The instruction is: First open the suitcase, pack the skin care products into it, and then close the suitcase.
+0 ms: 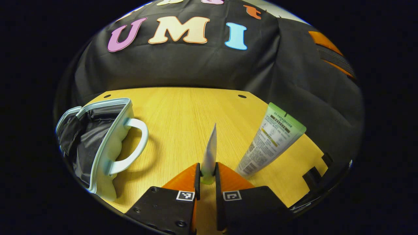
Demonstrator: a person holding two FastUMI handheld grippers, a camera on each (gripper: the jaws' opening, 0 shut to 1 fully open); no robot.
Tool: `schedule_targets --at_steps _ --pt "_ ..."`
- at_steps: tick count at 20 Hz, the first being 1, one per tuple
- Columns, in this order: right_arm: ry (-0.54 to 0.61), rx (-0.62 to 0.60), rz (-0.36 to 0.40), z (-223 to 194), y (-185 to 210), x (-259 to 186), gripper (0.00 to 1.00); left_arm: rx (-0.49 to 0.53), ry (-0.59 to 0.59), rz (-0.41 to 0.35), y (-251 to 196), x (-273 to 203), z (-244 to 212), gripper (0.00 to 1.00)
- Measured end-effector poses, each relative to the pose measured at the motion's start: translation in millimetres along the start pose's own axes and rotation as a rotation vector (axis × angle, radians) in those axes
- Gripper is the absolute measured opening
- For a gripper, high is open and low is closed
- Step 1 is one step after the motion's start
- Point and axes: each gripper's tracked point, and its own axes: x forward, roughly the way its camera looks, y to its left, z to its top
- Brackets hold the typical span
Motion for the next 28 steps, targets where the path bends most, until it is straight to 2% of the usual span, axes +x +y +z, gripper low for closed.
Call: schedule_targets --at_steps 4,10,16,20,22,23,27,28 --pt "0.040 0.028 0.045 -30.0 17.6 8.5 0.99 0.032 -0.018 0.026 8.6 -25.1 33.8 0.15" --pt "0.132 0.046 0.112 -88.4 50.2 17.2 0.99 0.005 -0.065 0.085 30.5 -74.2 87.7 0.15" --pt "0.265 0.010 0.128 -169.3 63.7 29.8 0.99 -0.003 -0.089 0.166 53.5 -111.2 111.5 0.15" --pt "0.365 0.017 0.133 -219.1 70.9 30.4 0.98 -0.015 -0.072 0.210 64.0 -127.2 108.2 0.14" --pt "0.394 0.027 0.099 -230.1 64.5 35.3 0.87 -0.027 -0.065 0.227 69.0 -132.1 106.2 0.15" --pt "0.401 0.038 0.085 -232.4 62.5 37.0 0.69 -0.035 -0.057 0.236 72.4 -133.0 104.1 0.15" --pt "0.431 0.021 0.084 -237.5 62.6 40.2 0.43 -0.048 -0.049 0.265 86.4 -139.9 103.0 0.15" --pt "0.439 0.013 0.080 -236.3 61.0 41.4 0.40 -0.045 -0.044 0.269 91.1 -141.0 102.4 0.15"
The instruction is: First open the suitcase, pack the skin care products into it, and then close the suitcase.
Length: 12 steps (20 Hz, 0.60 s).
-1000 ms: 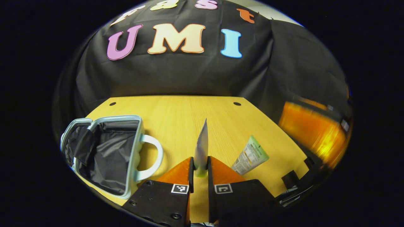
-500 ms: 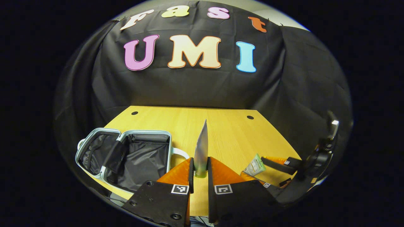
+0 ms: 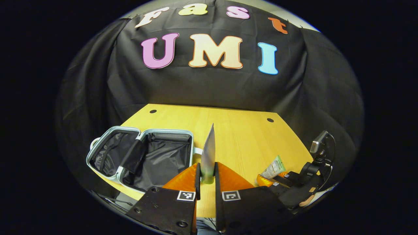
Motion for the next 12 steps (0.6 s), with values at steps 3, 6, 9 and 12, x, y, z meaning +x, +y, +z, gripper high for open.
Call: schedule_targets --at_steps 3,6,9,12 --pt "0.054 0.018 0.011 7.5 0.1 -4.0 0.31 0.006 0.031 0.030 20.4 3.1 -3.7 0.15" --pt "0.041 0.078 0.023 38.7 7.9 -17.9 0.31 -0.004 0.058 0.042 42.6 8.0 -5.6 0.15" --pt "-0.020 0.101 0.044 84.9 32.3 -26.8 0.31 0.006 0.080 0.058 74.5 15.7 -12.1 0.15" --pt "-0.041 0.092 0.073 120.4 67.4 -29.7 0.28 0.001 0.142 0.048 106.0 27.1 -28.1 0.15"
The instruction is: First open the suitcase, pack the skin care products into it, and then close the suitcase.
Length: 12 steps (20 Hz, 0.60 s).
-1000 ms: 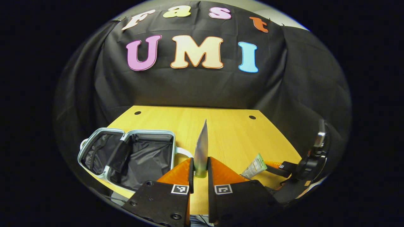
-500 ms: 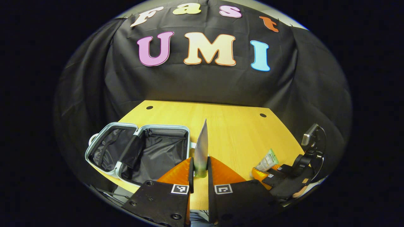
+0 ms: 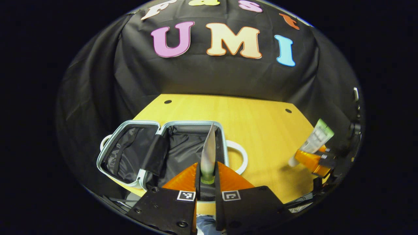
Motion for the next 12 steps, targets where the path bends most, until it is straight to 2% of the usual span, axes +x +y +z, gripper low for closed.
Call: schedule_targets --at_steps 1,6,7,8,12 --pt "0.004 -0.005 0.008 4.2 14.0 2.8 0.31 0.001 0.027 0.003 12.8 4.6 -4.5 0.15" --pt "0.062 0.046 0.081 9.7 85.1 12.0 0.31 0.026 0.189 -0.003 54.4 31.6 -46.9 0.16" --pt "0.072 0.042 0.090 7.6 95.6 14.4 0.27 0.028 0.211 -0.012 57.7 35.8 -54.0 0.15" --pt "0.083 0.039 0.103 5.2 106.3 16.9 0.31 0.030 0.231 -0.023 59.0 41.2 -61.0 0.15" --pt "0.142 0.054 0.139 -7.3 141.1 27.2 0.31 0.044 0.297 -0.057 63.5 59.7 -82.1 0.15"
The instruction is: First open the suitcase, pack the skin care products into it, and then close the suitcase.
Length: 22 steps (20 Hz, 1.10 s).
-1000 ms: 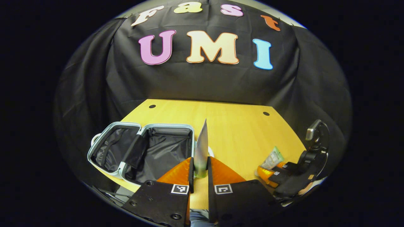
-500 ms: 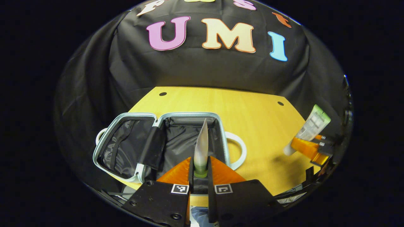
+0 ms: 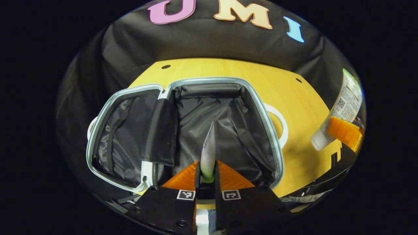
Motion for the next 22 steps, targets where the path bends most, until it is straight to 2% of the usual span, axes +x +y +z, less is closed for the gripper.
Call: schedule_targets --at_steps 4,7,9,10,11,12,13,14,18,22 --pt "0.087 0.021 0.061 -20.6 28.9 16.9 0.31 -0.039 0.024 -0.038 3.8 16.0 -5.6 0.16" --pt "0.146 0.021 0.079 -34.0 40.5 27.5 0.31 -0.072 -0.009 -0.090 1.1 24.0 6.9 0.20" --pt "0.190 0.043 0.088 -43.9 46.1 37.3 0.31 -0.088 -0.042 -0.126 -4.5 20.2 14.4 0.53" --pt "0.205 0.067 0.093 -47.9 48.7 41.7 0.31 -0.089 -0.060 -0.130 -3.7 15.6 20.8 0.63" --pt "0.224 0.088 0.091 -52.6 50.6 45.9 0.31 -0.092 -0.086 -0.132 -0.7 9.5 26.2 0.66" --pt "0.245 0.101 0.084 -57.6 51.5 50.9 0.31 -0.096 -0.130 -0.123 4.7 4.0 36.7 0.63" --pt "0.261 0.111 0.073 -62.8 52.1 56.4 0.27 -0.100 -0.169 -0.117 10.5 -1.0 47.6 0.67" --pt "0.280 0.119 0.063 -67.8 52.7 61.4 0.31 -0.107 -0.201 -0.112 18.2 -8.5 57.5 0.63" --pt "0.318 0.159 0.029 -79.5 56.1 77.3 0.27 -0.134 -0.283 -0.066 63.2 -30.4 83.5 0.70" --pt "0.350 0.169 0.001 -85.5 55.0 84.5 0.32 -0.201 -0.322 0.014 123.8 -52.4 95.0 0.71"
